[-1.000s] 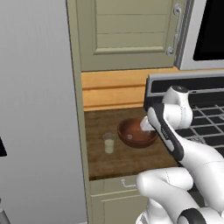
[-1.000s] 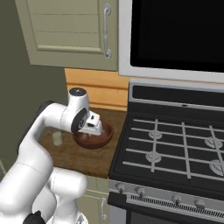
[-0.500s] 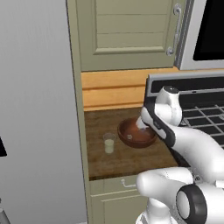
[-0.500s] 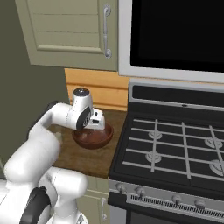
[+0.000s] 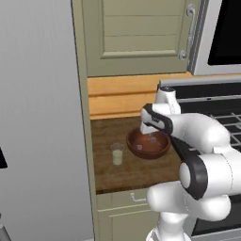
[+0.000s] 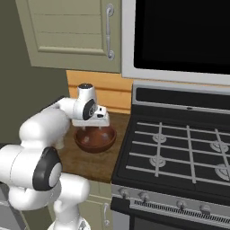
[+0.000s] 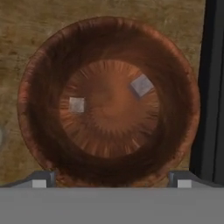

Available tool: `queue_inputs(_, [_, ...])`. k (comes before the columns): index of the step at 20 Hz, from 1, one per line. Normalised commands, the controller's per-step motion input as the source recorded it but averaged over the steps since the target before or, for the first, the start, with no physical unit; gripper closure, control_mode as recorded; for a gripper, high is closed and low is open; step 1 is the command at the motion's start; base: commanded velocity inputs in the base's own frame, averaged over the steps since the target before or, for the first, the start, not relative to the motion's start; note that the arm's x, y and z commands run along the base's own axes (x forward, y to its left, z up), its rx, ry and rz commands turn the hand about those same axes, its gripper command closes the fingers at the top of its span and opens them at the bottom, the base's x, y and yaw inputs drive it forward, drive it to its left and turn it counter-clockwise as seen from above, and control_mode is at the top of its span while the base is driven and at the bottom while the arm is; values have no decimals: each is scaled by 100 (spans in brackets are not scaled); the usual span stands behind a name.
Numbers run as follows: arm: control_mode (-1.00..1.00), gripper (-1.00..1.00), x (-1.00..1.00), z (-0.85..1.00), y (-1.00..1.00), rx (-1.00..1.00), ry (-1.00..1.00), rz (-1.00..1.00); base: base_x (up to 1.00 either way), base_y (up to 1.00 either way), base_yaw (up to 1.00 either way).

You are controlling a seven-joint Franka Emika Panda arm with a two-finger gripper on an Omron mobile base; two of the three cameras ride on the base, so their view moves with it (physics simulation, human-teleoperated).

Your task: Grab a lemon wedge from the fridge and one ice cube from the ice bowl, and put them in the glass of lemonade.

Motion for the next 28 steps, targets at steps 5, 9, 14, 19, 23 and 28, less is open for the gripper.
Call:
queue_inputs(5, [-100,-100,7,-53,0,0,1,0,0,0,0])
queue_inputs(9, [-100,-100,0,-48,0,0,0,0,0,0,0])
queue_inputs(14, [-100,-100,0,-35,0,0,0,0,0,0,0])
queue_inputs(19, [-100,-100,18,-4,0,0,0,0,0,0,0])
queue_inputs(23, [-100,-100,24,0,0,0,0,0,0,0,0])
queue_inputs(28, [-100,-100,28,0,0,0,0,0,0,0,0])
